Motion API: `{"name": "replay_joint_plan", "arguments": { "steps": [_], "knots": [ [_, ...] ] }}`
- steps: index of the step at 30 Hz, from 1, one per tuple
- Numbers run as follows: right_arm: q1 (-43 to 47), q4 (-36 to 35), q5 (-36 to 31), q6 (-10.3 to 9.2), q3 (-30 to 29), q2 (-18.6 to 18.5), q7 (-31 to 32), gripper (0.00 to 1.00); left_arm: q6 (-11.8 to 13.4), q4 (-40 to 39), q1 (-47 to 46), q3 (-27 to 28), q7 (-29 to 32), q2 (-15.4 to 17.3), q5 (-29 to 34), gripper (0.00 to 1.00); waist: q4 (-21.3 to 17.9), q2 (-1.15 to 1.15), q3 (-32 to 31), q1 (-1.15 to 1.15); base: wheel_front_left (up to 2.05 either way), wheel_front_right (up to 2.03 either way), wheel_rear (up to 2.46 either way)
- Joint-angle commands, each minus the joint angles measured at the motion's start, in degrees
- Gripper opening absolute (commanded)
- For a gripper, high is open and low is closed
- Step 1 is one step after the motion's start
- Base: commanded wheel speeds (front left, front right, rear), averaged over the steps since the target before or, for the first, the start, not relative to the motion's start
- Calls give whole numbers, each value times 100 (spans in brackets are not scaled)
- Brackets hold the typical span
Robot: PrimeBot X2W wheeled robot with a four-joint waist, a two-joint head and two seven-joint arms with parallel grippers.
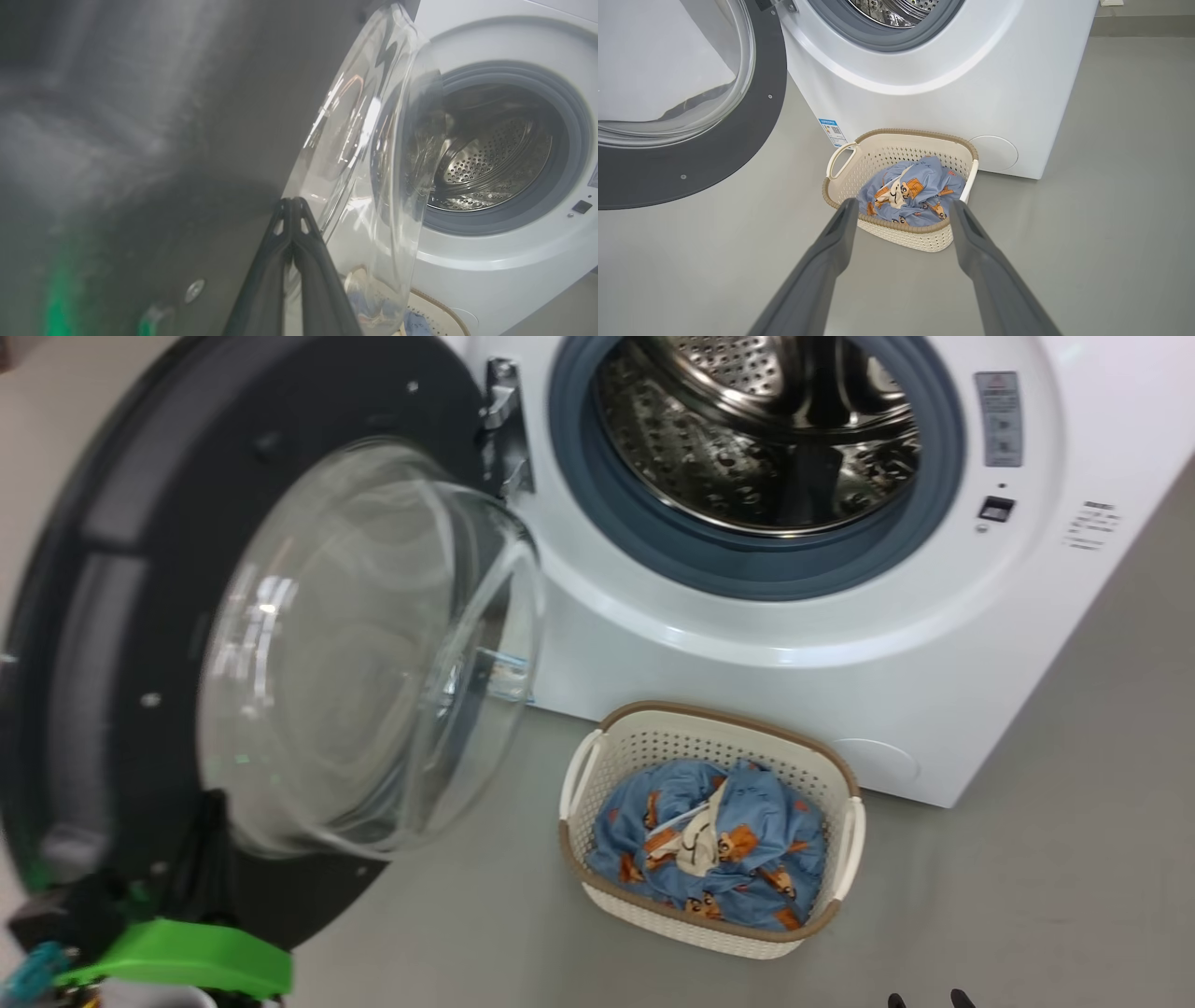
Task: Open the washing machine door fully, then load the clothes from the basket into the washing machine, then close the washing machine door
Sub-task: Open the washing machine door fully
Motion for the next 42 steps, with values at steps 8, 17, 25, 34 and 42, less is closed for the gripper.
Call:
{"name": "replay_joint_plan", "arguments": {
  "steps": [8, 17, 25, 34, 42],
  "knots": [
    [-94, -56, 54, 16, 199, -75, -70, 100, 181, 581, -532, 777, -240, 498, -157, 0, -466, 0, -141, 0, 0, 0, 0],
    [-169, -2, 83, 16, 208, -75, -70, 100, 125, 1621, -1109, 1366, -414, 863, -280, 0, -819, 0, -140, 0, 0, 0, 0],
    [-221, 31, 191, 16, 199, -75, -70, 100, 29, 2382, -1567, 1743, -452, 1156, -209, 0, -1100, 0, -108, 0, 0, 0, 0],
    [-316, 46, 229, 16, 164, -75, -70, 100, -120, 2504, -1750, 2255, -455, 1095, -97, 0, -1297, 0, -69, 0, 0, 0, 0],
    [-387, 57, 222, 16, 98, -75, -70, 100, -205, 943, -1360, 2756, -456, 460, 237, 0, -1328, 0, -49, 0, 0, 0, 0]
  ]
}}
